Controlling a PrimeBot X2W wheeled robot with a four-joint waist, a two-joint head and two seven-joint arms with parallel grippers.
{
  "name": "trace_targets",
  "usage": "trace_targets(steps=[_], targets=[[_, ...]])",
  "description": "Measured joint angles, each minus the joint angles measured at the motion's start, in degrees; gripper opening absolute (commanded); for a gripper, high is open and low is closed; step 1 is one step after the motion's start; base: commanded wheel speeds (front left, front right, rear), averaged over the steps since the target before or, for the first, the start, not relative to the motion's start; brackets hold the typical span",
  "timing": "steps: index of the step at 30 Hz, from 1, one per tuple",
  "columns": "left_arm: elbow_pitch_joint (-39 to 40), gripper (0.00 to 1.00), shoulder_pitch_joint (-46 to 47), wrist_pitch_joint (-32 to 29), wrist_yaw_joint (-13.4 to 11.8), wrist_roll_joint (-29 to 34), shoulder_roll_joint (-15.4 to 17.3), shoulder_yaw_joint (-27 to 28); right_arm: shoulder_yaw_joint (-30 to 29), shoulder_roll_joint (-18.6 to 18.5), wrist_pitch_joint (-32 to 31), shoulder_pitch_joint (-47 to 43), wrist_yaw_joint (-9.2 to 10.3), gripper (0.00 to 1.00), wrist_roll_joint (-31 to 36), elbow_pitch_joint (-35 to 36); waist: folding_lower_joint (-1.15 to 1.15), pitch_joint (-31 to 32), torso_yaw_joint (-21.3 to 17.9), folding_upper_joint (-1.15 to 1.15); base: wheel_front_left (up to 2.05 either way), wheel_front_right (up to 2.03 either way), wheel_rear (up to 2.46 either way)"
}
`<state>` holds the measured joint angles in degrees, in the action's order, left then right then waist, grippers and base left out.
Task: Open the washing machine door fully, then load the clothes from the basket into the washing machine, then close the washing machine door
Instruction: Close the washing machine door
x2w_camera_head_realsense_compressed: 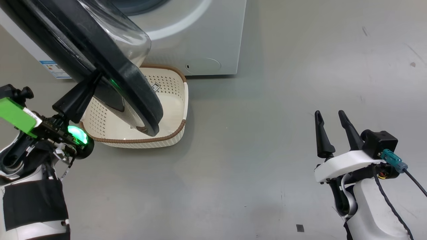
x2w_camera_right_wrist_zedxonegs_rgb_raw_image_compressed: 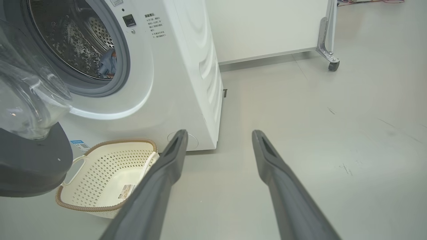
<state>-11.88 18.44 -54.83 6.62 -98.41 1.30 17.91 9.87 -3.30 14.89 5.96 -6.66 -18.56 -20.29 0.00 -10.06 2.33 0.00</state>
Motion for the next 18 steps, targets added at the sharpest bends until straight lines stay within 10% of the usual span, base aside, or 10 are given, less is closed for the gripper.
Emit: trace_targets(steps=[18], targets=[[-0.36,0.00,6.10,9.59,0.16,-0.46,-0.01,-2.40,-0.58,0.11,0.00,1.69,0.23,1.00,-0.54,1.31,0.00,-4.57,-5.95,0.00,0.00,0.00,0.00]])
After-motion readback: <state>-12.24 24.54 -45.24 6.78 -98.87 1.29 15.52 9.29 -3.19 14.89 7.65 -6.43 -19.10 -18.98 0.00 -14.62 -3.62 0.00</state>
